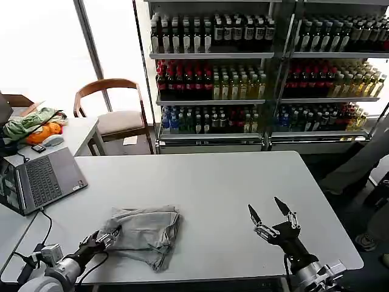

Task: Fold and organize the clothes.

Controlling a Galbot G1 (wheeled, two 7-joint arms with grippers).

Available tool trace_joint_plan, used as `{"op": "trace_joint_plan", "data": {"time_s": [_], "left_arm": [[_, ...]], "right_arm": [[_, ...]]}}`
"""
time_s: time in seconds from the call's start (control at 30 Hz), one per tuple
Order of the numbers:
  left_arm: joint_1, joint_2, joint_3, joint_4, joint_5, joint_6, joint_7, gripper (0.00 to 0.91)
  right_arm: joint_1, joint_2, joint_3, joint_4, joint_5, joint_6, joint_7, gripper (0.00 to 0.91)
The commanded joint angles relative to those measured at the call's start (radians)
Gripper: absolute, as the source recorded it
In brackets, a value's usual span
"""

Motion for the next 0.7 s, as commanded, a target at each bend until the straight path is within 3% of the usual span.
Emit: {"op": "trace_joint_plan", "data": {"time_s": [0.03, 0.4, 0.7], "left_arm": [[0.001, -0.016, 0.021, 0.005, -0.013, -0.015, 0.003, 0.010], [-0.027, -0.029, 0.033, 0.013, -0.047, -0.052, -0.033, 0.010], [-0.075, 0.002, -0.078, 0.055, -0.142, -0.063, -0.072, 0.010]], "right_arm": [[0.002, 0.001, 0.001, 0.001, 0.001, -0.002, 0.000, 0.907], [0.006, 0.003, -0.001, -0.001, 0.000, -0.003, 0.001, 0.907], [0.018, 0.002, -0.012, -0.004, 0.001, -0.003, 0.001, 0.907]]}}
